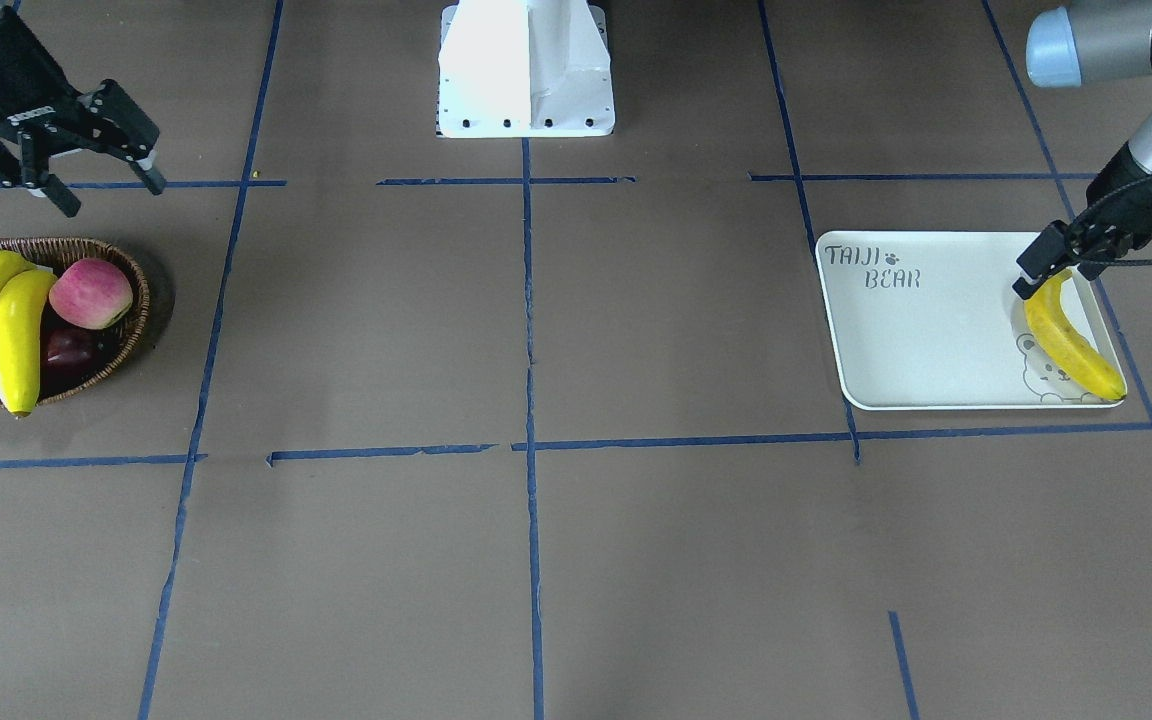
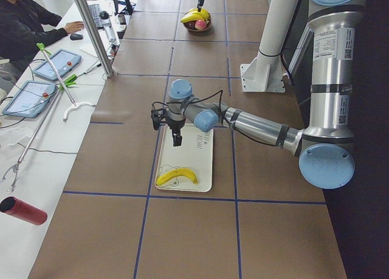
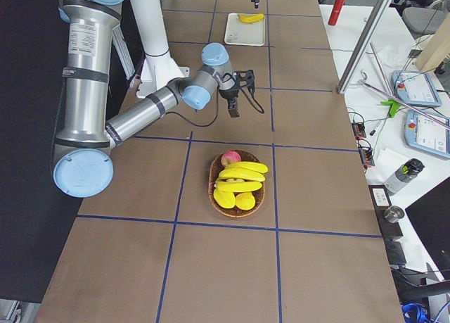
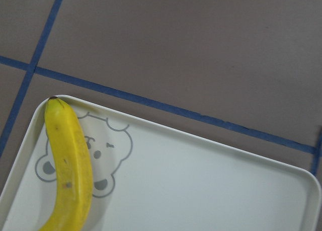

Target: Transfer all bananas from basket to plate

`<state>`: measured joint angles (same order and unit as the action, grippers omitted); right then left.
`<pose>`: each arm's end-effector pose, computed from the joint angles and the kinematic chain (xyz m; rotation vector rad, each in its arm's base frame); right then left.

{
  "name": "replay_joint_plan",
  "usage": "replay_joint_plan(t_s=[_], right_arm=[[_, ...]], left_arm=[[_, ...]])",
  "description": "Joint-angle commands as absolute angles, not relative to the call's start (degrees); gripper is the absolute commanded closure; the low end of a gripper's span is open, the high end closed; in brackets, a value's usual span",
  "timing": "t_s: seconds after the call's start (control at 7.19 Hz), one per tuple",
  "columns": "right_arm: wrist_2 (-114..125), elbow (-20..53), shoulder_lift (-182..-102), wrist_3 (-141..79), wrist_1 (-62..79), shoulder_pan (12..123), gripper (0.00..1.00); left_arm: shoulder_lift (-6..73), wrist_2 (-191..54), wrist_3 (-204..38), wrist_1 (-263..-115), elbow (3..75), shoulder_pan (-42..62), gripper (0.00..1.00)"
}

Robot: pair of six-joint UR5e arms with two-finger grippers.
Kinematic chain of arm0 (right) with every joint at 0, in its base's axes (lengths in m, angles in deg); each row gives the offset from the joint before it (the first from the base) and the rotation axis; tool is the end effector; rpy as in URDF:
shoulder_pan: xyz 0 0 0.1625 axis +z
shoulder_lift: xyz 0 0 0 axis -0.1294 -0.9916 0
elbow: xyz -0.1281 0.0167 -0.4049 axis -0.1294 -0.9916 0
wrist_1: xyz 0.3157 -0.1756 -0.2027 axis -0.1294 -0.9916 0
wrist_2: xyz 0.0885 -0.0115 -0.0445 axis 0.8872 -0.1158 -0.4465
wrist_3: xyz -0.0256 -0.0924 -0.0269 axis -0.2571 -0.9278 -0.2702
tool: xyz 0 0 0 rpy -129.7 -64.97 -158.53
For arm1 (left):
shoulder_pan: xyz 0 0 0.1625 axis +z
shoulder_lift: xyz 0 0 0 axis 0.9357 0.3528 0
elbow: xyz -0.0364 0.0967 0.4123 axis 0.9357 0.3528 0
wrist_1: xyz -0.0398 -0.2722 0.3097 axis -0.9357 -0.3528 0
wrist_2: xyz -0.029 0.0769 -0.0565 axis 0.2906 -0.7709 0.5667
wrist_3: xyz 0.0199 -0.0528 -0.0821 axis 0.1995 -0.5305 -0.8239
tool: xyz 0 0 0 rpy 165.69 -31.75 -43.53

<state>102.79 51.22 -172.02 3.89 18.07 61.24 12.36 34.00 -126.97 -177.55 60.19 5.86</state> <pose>-0.1716 -0.3749 0.3739 0.2819 -0.9526 0.0067 0.1468 -0.4678 0.4598 0.0553 0.8329 -0.3449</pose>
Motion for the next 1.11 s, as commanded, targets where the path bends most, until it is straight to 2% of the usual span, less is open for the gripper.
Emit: replay_joint_plan(t_s=[0.0, 0.28, 0.56, 0.84, 0.97], right_arm=[[105.82, 48.68, -179.32, -10.94, 18.25, 68.5, 0.0], [105.56, 42.27, -178.74, -11.44, 18.34, 68.7, 0.01], [104.94, 38.82, -178.56, -11.36, 18.43, 68.52, 0.03], [105.73, 37.59, -178.03, -11.44, 18.08, 68.43, 0.26], [105.73, 37.41, -178.03, -11.35, 17.82, 68.09, 0.3]], left_arm=[[15.37, 34.13, -132.83, -173.19, 64.8, 8.24, 0.0], [18.62, 33.51, -139.78, -173.18, 64.8, 13.43, 0.0], [18.81, 33.51, -140.6, -173.18, 64.71, 13.53, 0.0], [18.81, 33.43, -140.6, -173.18, 64.71, 13.53, 0.0], [18.81, 33.34, -140.6, -173.18, 64.71, 13.53, 0.0]])
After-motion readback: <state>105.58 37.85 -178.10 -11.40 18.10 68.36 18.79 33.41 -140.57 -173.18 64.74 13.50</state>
